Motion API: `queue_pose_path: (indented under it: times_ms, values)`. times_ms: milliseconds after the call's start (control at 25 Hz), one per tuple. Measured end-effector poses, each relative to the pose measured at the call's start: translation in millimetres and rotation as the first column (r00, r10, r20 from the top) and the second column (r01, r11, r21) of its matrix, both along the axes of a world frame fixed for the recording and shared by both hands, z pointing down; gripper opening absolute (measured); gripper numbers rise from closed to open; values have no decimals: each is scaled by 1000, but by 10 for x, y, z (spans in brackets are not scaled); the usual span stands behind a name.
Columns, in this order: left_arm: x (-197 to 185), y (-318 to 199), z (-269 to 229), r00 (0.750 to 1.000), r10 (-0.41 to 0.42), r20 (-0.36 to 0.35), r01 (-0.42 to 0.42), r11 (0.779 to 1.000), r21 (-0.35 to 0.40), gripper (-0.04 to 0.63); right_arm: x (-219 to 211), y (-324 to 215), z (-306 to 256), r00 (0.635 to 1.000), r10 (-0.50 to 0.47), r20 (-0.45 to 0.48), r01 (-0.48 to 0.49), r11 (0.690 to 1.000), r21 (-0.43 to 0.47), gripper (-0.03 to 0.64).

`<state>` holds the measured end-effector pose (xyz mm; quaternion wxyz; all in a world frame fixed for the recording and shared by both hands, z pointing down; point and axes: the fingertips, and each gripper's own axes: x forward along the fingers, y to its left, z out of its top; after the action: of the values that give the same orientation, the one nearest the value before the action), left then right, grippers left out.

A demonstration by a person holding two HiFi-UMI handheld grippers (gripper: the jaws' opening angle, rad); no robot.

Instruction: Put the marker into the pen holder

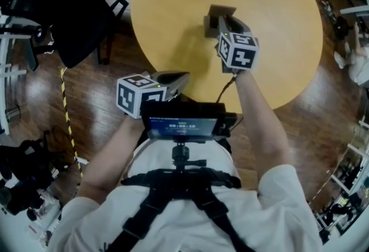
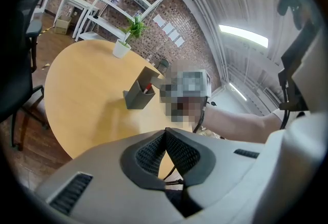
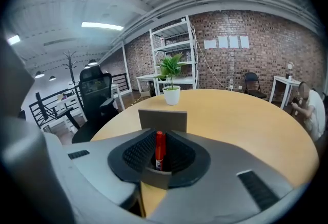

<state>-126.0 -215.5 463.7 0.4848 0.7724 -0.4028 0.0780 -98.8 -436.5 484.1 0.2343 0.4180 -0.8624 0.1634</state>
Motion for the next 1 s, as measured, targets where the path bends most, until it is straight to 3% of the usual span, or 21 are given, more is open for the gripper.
queue_pose_path:
  times_ms: [80,240,480,1000]
  values:
    - [5,-11,-12,1000,5,-1,-5,1000,5,-3,9,-30,-16,1000,2,-11,-2,1000,1,71]
    - [14,-17,-25,1000,14,-4,-14,1000,16,-3,94,-84,-120,1000,22,-4,-22,1000,22,144]
    - [-2,-16,-44,999,29,-15,-29,999,35,-4,255,42,-232,999,49,-15,-48,998,32,144]
    - [29,-14,-180,995,99,-31,-96,992,79,-3,558,403,-155,994,111,-20,-112,993,-39,144]
